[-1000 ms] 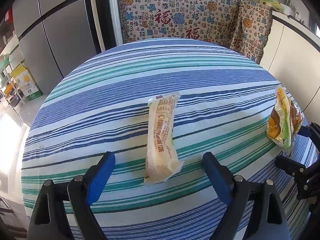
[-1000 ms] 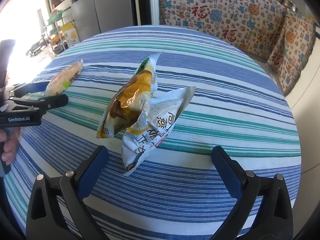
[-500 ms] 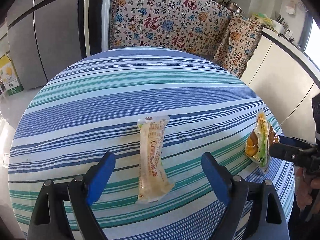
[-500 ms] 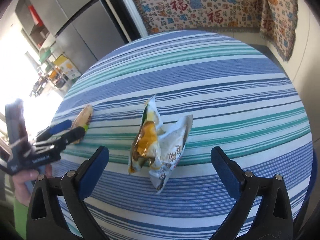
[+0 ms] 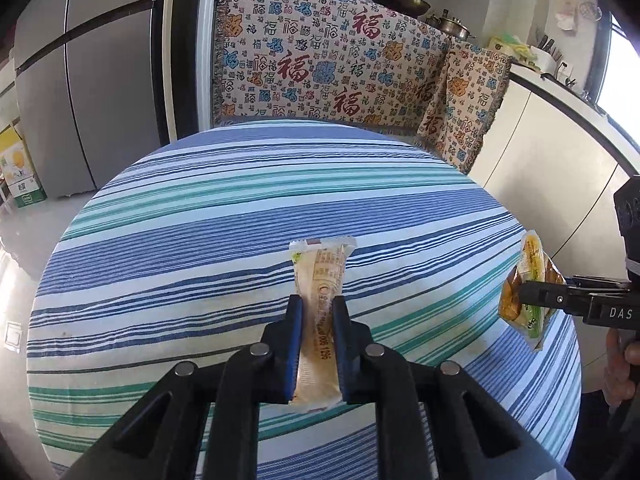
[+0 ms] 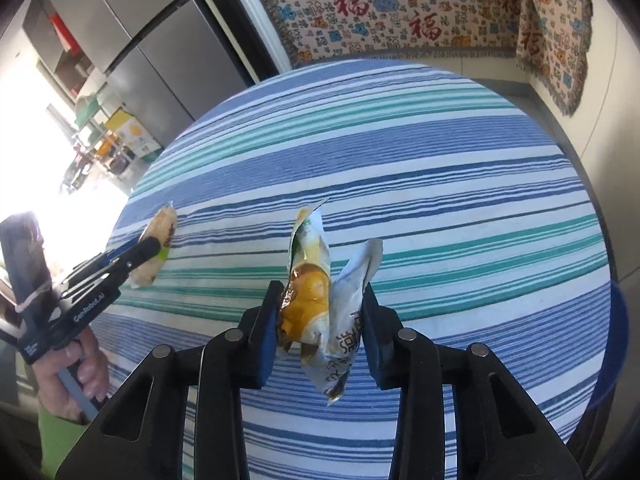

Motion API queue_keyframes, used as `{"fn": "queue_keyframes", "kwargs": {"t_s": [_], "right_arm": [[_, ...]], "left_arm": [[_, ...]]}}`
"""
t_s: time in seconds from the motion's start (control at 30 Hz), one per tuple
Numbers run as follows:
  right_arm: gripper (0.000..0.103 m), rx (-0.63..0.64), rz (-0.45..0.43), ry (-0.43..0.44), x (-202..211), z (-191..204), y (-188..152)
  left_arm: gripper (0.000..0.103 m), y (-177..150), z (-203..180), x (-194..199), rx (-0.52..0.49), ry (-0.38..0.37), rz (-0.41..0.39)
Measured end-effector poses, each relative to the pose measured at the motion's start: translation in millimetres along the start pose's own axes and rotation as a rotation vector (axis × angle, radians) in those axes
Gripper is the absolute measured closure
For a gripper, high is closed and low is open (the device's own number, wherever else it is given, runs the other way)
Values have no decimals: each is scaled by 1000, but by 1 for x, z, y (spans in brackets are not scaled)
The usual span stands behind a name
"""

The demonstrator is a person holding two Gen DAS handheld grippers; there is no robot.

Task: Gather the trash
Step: 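Carry the bread wrapper and snack bag over the blue wastebasket and open both grippers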

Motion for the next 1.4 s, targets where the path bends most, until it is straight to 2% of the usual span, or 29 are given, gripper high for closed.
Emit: {"fn": "queue_keyframes", "kwargs": {"t_s": [0.2,0.43,0.53,0.63,0.83,0.97,1.1,1.2,1.4], "right_arm": [[67,23,-23,-12,29,-19,-17],[67,-30,-76,-16,81,-77,-21],[67,-49,-111,-38,110,-109,-21],[67,-71,-142,-82,138,-145,-22],[67,-153,-185,-180,180,-233,-27],[67,-217,-188,-225,194,-289,-32],[67,-274,-177,-249,196,-335,-40],[67,-310,-168,-256,193,-362,-47],[67,-397,-155,-250,180,-408,-60]], "left_arm": [[88,-8,-27,6,-2,-46,5],[88,1,-88,16,-48,-105,-7],[89,12,-122,21,-46,-164,-24],[89,28,-168,23,-58,-240,-34],[89,61,-286,18,-143,-382,-35],[89,71,-362,0,-195,-449,-9],[89,67,-426,-31,-232,-491,43],[89,60,-460,-58,-246,-505,80],[89,46,-501,-109,-260,-509,143]]}}
Point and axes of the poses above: each gripper's, at about its wrist camera, not at the fingertips, and x roughly against the way its jaws point, z to its left, y to its top, the point moved 9 cm from there along -x, roughly the way its jaws point, and after that the axes turned 6 degrees about -x, right-handed, at the moved point
